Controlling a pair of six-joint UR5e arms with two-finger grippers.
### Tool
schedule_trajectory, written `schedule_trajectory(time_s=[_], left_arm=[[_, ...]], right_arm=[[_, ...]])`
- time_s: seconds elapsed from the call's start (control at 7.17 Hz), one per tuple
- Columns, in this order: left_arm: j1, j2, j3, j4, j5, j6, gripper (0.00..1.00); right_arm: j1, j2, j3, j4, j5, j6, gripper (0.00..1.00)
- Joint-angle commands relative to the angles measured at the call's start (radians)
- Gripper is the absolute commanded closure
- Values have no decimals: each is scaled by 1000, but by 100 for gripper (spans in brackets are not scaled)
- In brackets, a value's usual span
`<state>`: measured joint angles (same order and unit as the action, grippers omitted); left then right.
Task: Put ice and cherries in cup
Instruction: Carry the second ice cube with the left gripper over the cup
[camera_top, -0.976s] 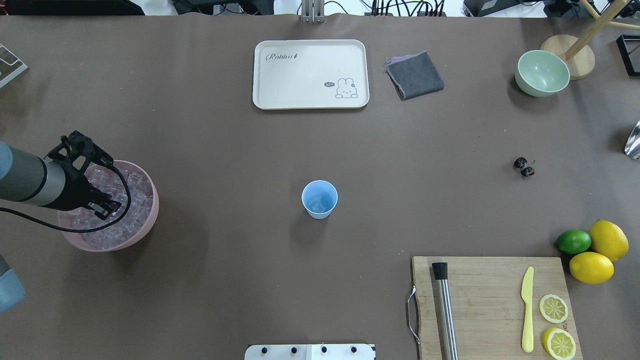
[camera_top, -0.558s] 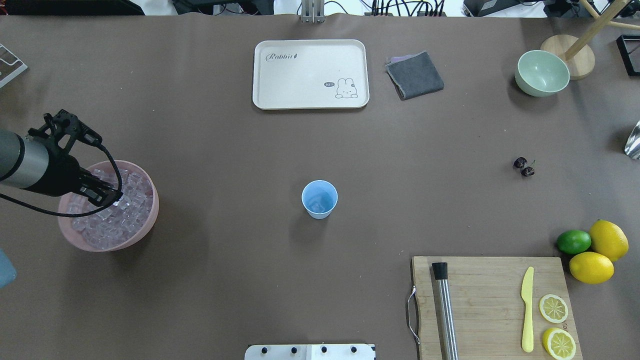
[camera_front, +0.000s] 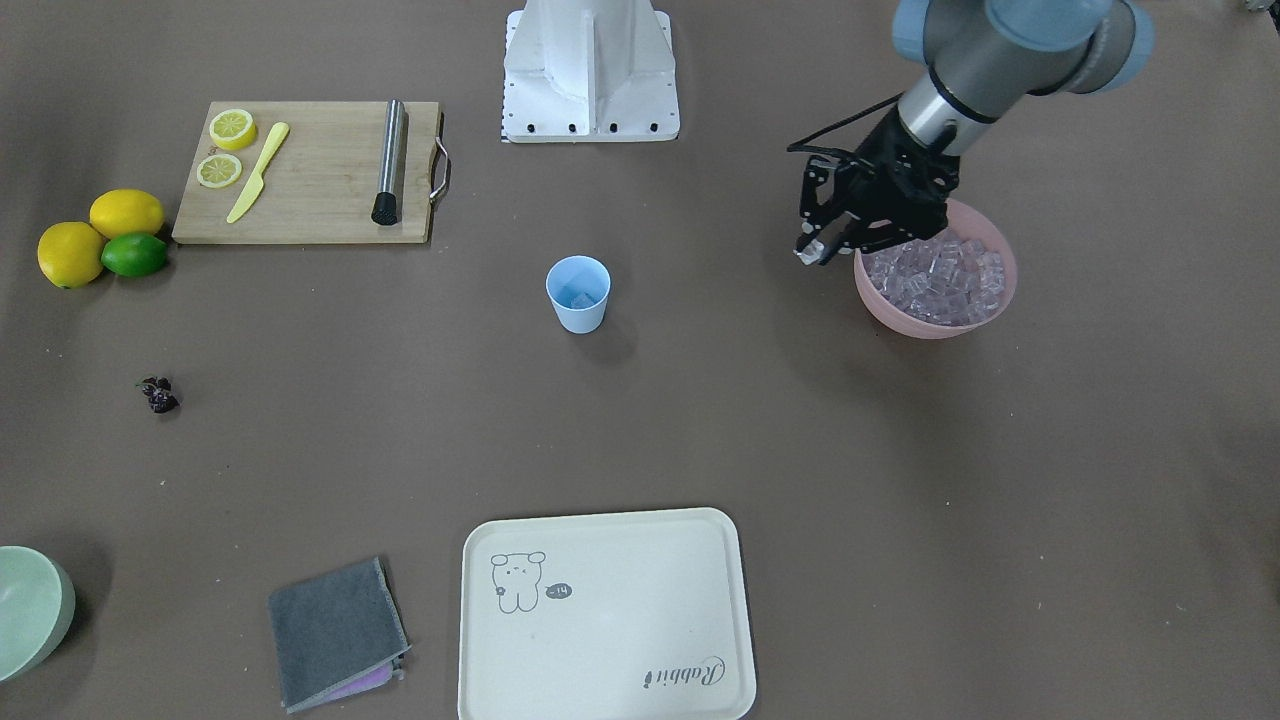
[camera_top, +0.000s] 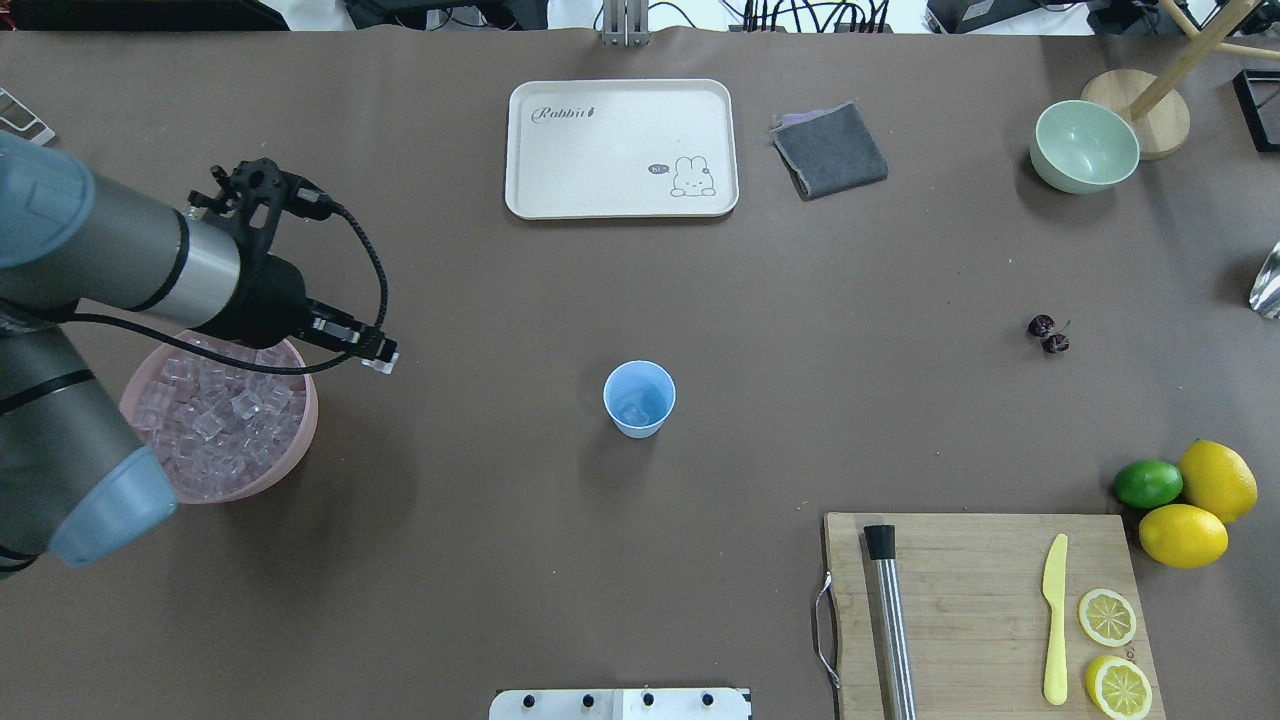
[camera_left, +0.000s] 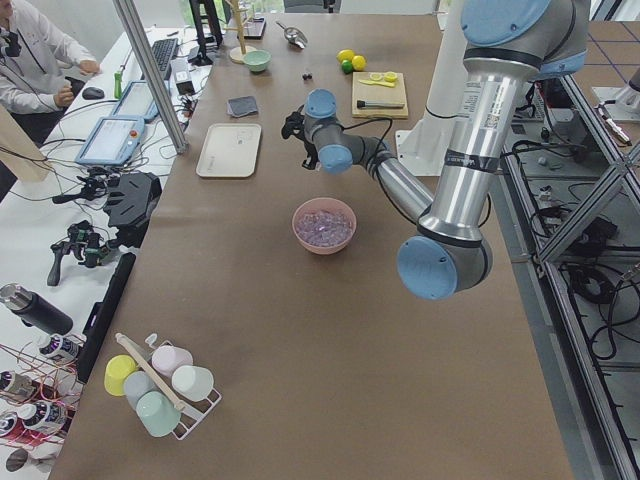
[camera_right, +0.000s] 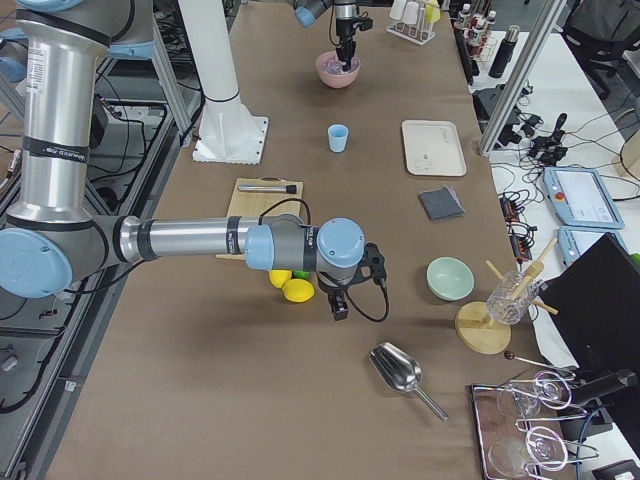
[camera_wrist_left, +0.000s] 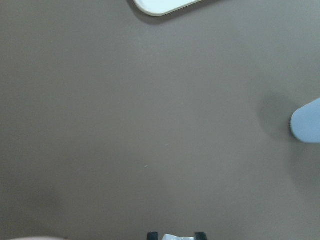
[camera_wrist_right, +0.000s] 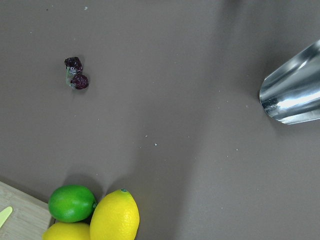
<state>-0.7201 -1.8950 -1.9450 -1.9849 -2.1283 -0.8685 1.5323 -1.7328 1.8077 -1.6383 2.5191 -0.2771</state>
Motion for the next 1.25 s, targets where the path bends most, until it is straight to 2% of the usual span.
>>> schedule_trajectory(time_s=[0.0,0.14,0.28,0.42,1.12], left_arm=[[153,-218,76,76,170,-182,100],[227,-280,99,118,280,-190,100],[250,-350,169,123,327,-255,100],[255,-404,231,123,330,-265,100],[255,-412,262,121,344,-259,100]], right_arm=[[-1,-1,-1,0,1,-1,1],[-4,1,-2,0,1,-1,1],[-6,1,-2,0,3,-1,1],[-8,-1,-2,0,4,-1,1],[-8,-4,-2,0,6,-1,1]])
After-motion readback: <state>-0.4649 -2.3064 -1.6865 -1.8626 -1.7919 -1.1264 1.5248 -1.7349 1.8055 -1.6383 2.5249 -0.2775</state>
